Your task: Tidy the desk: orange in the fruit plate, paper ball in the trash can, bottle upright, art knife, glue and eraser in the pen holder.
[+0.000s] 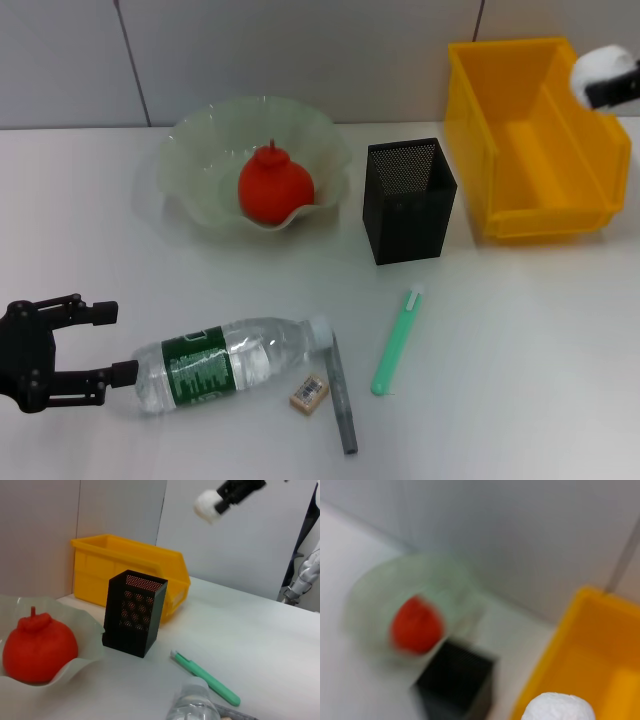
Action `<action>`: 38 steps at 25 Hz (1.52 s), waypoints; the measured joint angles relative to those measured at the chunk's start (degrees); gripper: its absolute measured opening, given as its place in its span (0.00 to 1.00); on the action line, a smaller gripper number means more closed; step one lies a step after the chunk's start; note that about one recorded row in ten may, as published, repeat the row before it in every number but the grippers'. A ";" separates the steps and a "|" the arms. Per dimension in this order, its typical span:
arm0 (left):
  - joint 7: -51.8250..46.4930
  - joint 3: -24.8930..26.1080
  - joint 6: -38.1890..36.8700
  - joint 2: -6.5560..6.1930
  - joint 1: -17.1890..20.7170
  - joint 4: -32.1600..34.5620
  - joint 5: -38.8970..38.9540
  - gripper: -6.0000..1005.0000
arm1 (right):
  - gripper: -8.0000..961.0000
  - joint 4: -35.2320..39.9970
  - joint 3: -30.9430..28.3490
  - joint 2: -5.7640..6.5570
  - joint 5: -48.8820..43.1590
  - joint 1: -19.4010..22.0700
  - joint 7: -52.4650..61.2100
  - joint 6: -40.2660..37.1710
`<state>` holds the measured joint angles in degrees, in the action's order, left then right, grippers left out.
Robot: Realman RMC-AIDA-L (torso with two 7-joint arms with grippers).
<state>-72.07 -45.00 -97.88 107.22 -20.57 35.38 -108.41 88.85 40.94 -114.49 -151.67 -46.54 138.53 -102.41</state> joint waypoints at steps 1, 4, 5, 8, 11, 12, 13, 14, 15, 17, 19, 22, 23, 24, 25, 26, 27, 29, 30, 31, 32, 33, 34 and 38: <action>-0.01 0.00 0.00 0.00 0.00 0.00 0.00 0.84 | 0.55 -2.39 -0.37 0.38 -0.10 0.58 -0.01 5.12; -0.18 0.03 0.00 0.00 -0.01 0.00 -0.03 0.84 | 0.55 -5.64 -0.05 0.81 -0.15 0.92 -0.17 9.84; -0.34 0.05 0.00 0.00 -0.04 0.04 -0.05 0.84 | 0.55 -7.65 0.12 1.07 -0.18 0.90 -0.33 11.57; -0.75 0.09 -0.08 0.00 -0.07 0.27 -0.05 0.84 | 0.56 -13.20 0.19 1.84 -0.22 0.05 -1.14 15.91; -0.79 0.09 -0.17 -0.01 -0.09 0.27 -0.04 0.84 | 0.56 -17.88 1.06 1.79 -0.39 -0.67 -2.57 21.55; -0.79 0.10 -0.17 0.00 -0.08 0.27 -0.04 0.84 | 0.56 -17.88 1.06 1.79 -0.39 -0.67 -2.57 21.55; -0.79 0.09 -0.18 0.00 -0.08 0.27 -0.04 0.84 | 0.57 -18.52 1.68 1.76 -0.62 -0.81 -2.56 22.50; -0.80 0.10 -0.19 0.00 -0.09 0.27 -0.04 0.84 | 0.57 -18.93 2.39 1.73 -0.80 -0.87 -2.55 23.35; -0.79 0.10 -0.19 0.00 -0.09 0.27 -0.06 0.84 | 0.57 -19.06 2.77 1.71 -0.88 -0.90 -2.54 23.83; -0.80 0.09 -0.20 0.00 -0.09 0.27 -0.08 0.84 | 0.60 -19.02 3.22 1.52 -0.95 -0.85 -2.54 24.45; -0.80 0.09 -0.20 0.00 -0.09 0.27 -0.08 0.84 | 0.67 -18.73 3.34 1.33 -1.08 -0.70 -2.54 24.88; -0.79 0.09 -0.18 -0.06 -0.09 0.26 -0.09 0.84 | 0.76 -18.66 3.34 1.30 -1.08 -0.63 -2.55 25.31; -0.79 0.09 -0.18 -0.06 -0.09 0.26 -0.09 0.84 | 0.80 -18.51 3.30 1.19 -0.76 -0.49 -2.62 25.71; -0.79 0.09 -0.17 -0.15 -0.09 0.23 -0.11 0.84 | 0.83 -17.15 2.87 0.61 2.15 0.50 -4.09 27.02; -0.79 0.09 -0.16 -0.17 -0.09 0.22 -0.20 0.84 | 0.86 -15.05 2.28 -0.03 8.58 2.57 -7.24 28.09; -0.79 0.09 -0.16 -0.17 -0.09 0.22 -0.20 0.84 | 0.86 -15.05 2.28 -0.03 8.58 2.57 -7.24 28.09; -0.79 0.09 -0.16 -0.17 -0.09 0.22 -0.20 0.84 | 0.86 -14.09 1.88 -0.29 13.79 4.13 -9.98 28.24; -0.79 0.09 -0.16 -0.17 -0.09 0.22 -0.20 0.84 | 0.86 -13.33 0.83 -0.25 26.38 7.45 -16.08 27.40; -0.79 0.09 -0.16 -0.17 -0.09 0.22 -0.20 0.84 | 0.86 -13.33 0.83 -0.25 26.38 7.45 -16.08 27.40; -0.73 0.09 -0.15 -0.23 -0.08 0.21 -0.21 0.84 | 0.86 -15.57 0.15 1.05 41.78 10.73 -22.78 23.58; -0.73 0.09 -0.15 -0.23 -0.08 0.21 -0.21 0.84 | 0.86 -18.28 0.08 2.40 48.54 12.00 -26.14 19.92; -0.73 0.09 -0.15 -0.23 -0.08 0.21 -0.21 0.84 | 0.86 -18.28 0.08 2.40 48.54 12.00 -26.14 19.92; -0.72 0.09 -0.16 -0.26 -0.08 0.21 -0.17 0.84 | 0.86 -24.66 0.10 5.25 59.03 13.36 -31.99 11.43; -0.71 0.09 -0.22 -0.26 -0.11 0.21 -0.15 0.84 | 0.86 -35.25 0.52 10.07 67.10 13.20 -36.55 -0.43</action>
<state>-72.78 -44.92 -98.09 106.96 -20.67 35.59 -108.55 53.60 41.45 -104.43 -84.57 -33.34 101.98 -102.83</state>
